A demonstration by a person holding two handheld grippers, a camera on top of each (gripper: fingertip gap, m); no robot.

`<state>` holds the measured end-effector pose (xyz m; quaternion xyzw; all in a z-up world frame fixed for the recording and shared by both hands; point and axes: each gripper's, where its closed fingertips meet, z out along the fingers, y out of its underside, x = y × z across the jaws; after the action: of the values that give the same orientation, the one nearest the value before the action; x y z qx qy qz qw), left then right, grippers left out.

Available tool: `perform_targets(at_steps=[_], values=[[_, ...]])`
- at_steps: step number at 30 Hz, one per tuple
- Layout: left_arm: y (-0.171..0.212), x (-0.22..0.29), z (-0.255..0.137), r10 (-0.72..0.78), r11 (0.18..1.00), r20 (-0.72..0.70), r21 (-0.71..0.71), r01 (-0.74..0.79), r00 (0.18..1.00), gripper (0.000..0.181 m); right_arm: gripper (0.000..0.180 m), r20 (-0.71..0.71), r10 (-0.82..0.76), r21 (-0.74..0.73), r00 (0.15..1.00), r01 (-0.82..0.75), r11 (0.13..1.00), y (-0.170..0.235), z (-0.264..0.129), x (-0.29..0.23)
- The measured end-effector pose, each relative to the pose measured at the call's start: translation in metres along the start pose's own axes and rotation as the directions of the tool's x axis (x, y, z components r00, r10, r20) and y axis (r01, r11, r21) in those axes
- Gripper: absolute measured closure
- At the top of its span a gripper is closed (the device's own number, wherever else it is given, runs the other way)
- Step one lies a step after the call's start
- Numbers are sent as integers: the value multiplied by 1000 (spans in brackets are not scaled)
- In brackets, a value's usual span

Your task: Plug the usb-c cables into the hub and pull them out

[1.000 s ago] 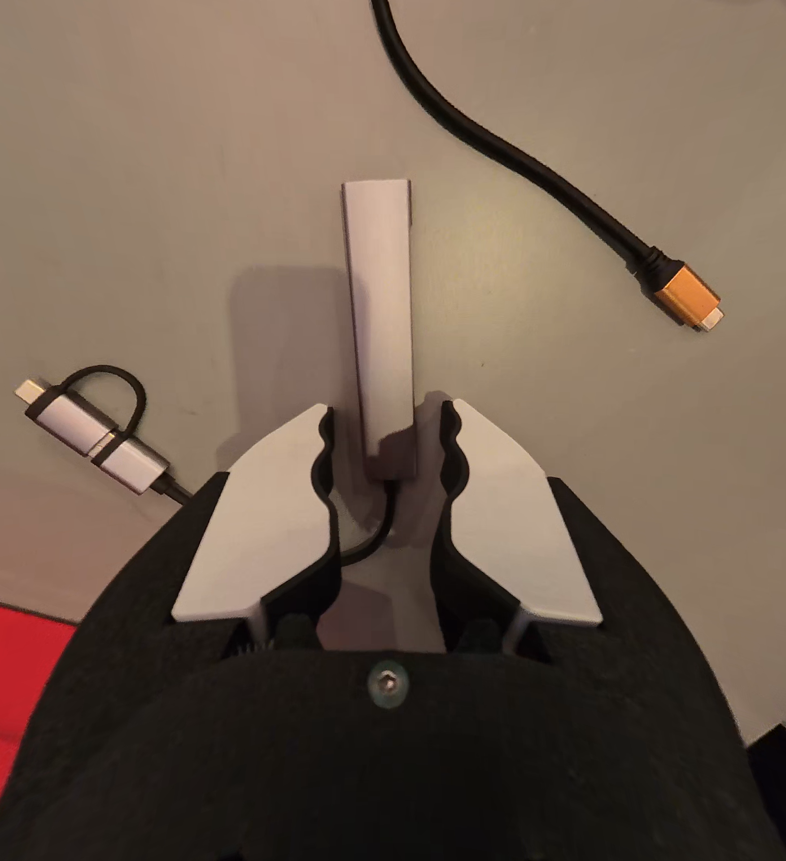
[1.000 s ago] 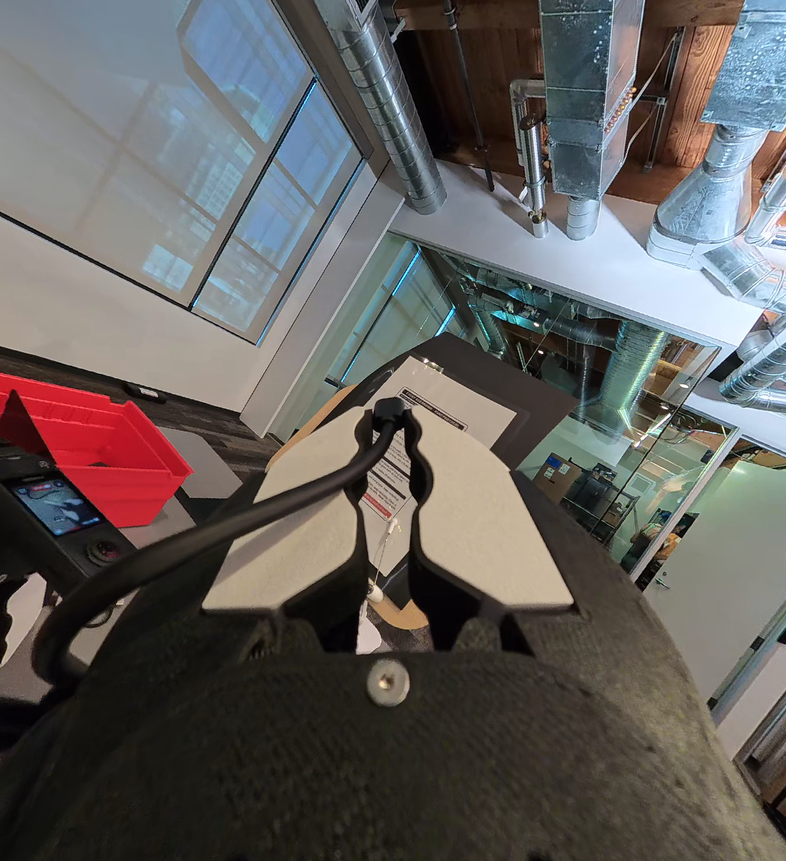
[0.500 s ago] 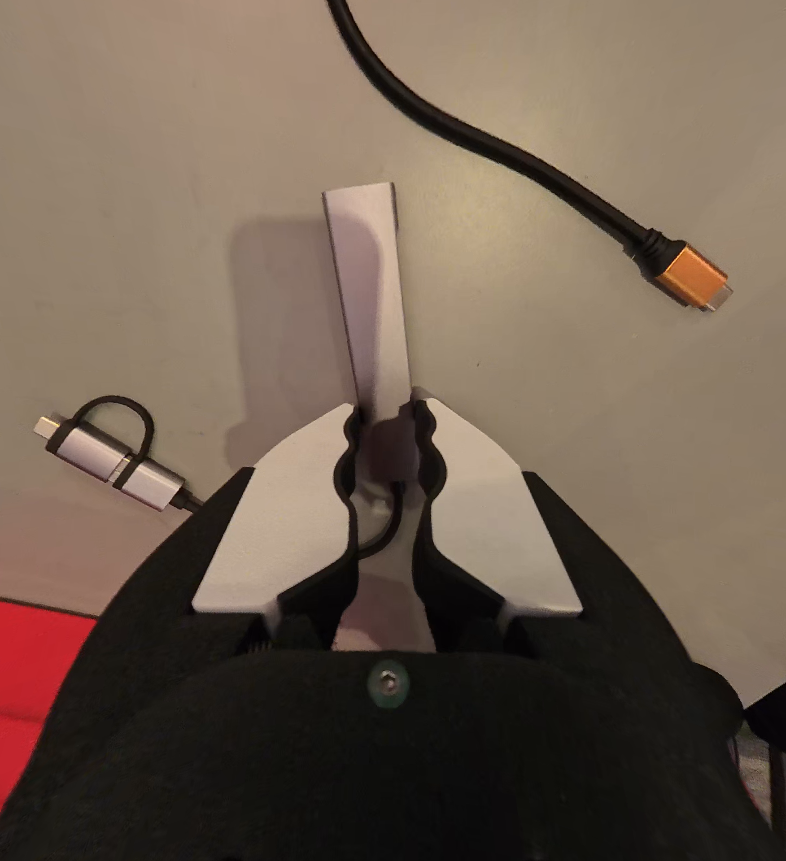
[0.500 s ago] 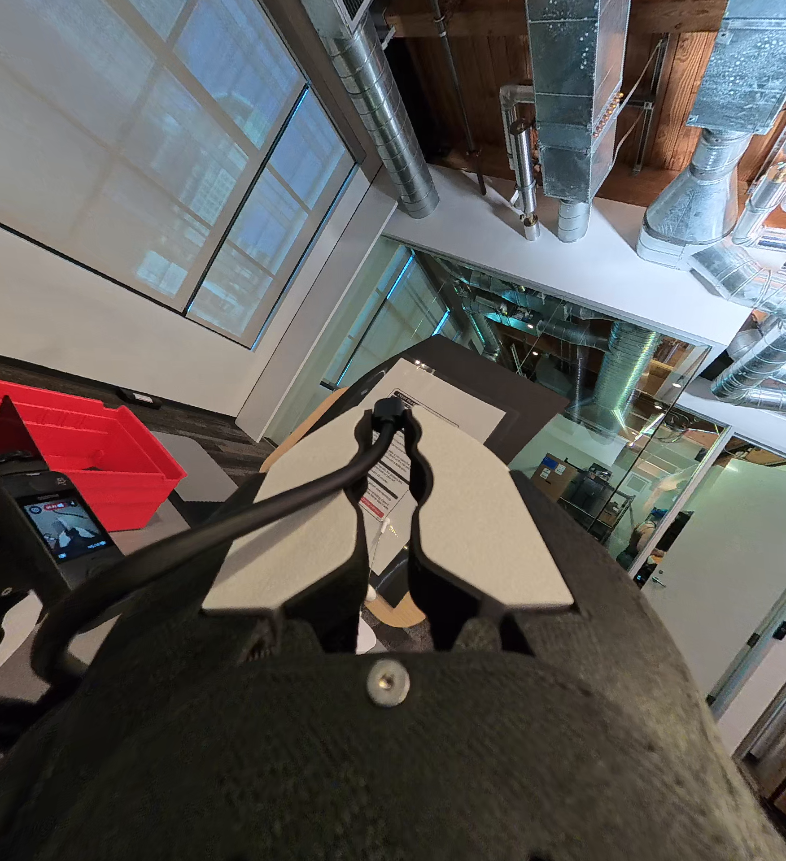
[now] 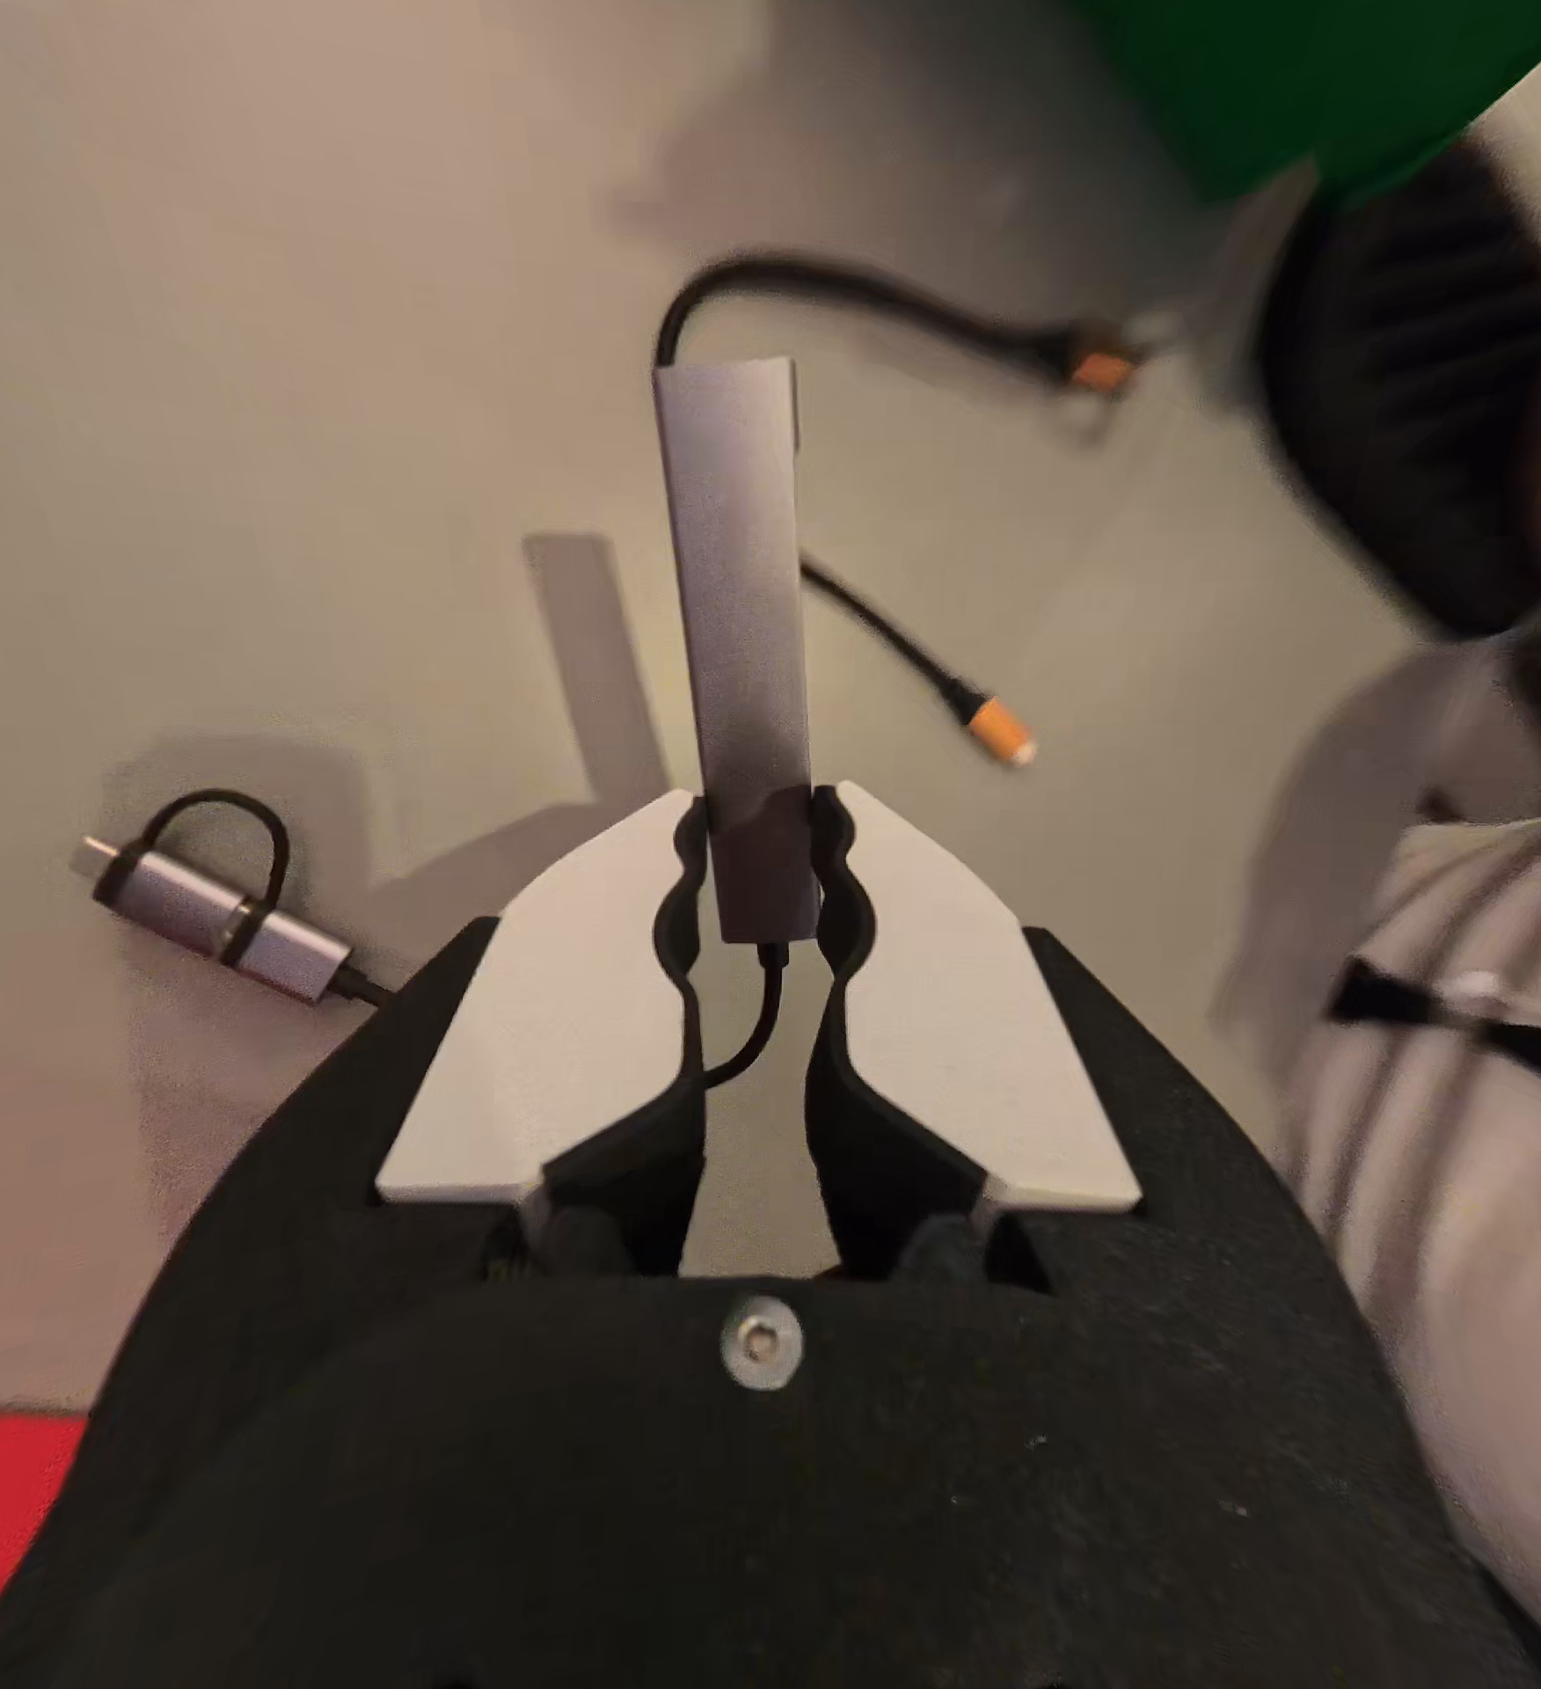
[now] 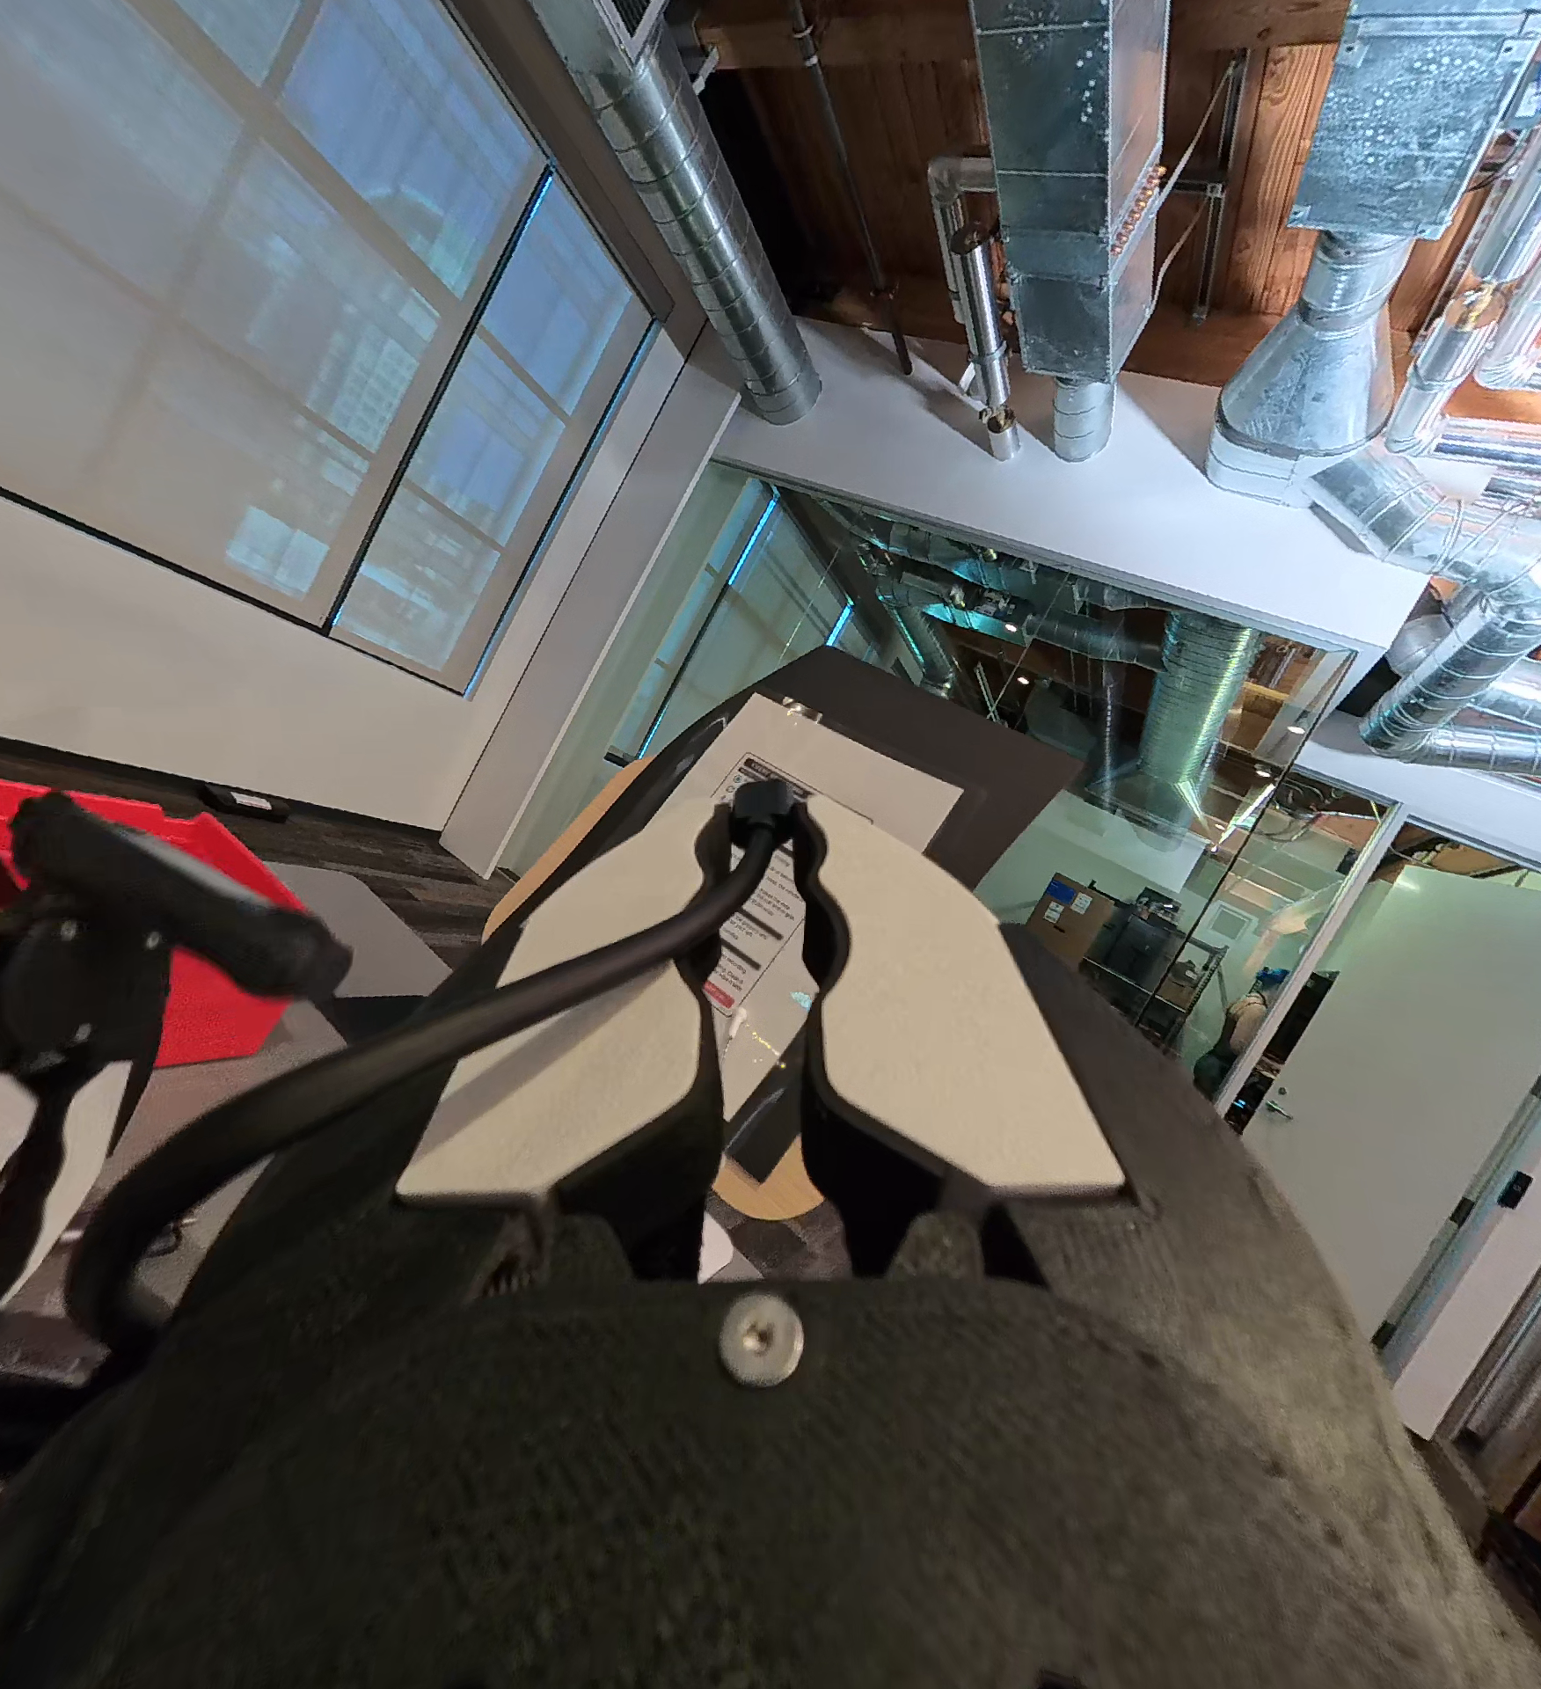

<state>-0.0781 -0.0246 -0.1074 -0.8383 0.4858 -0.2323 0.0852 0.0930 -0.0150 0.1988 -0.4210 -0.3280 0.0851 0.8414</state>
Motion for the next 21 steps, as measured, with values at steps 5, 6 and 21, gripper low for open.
perform_targets(at_steps=[5, 6, 21], values=[[-46, 35, -56, 7, 917, -298, 383, 113, 954, 159, 166, -3, -42, 1, 999, 43, 999, 2, 11, -15], [-56, 41, -71, 29, 872, -355, 466, 150, 934, 159, 166, -19, -58, 12, 998, 58, 998, 0, 14, -19], [-122, 124, -166, 490, 556, -555, 793, 249, 672, 160, 166, -356, -478, -32, 803, 501, 865, -5, 34, -79]])
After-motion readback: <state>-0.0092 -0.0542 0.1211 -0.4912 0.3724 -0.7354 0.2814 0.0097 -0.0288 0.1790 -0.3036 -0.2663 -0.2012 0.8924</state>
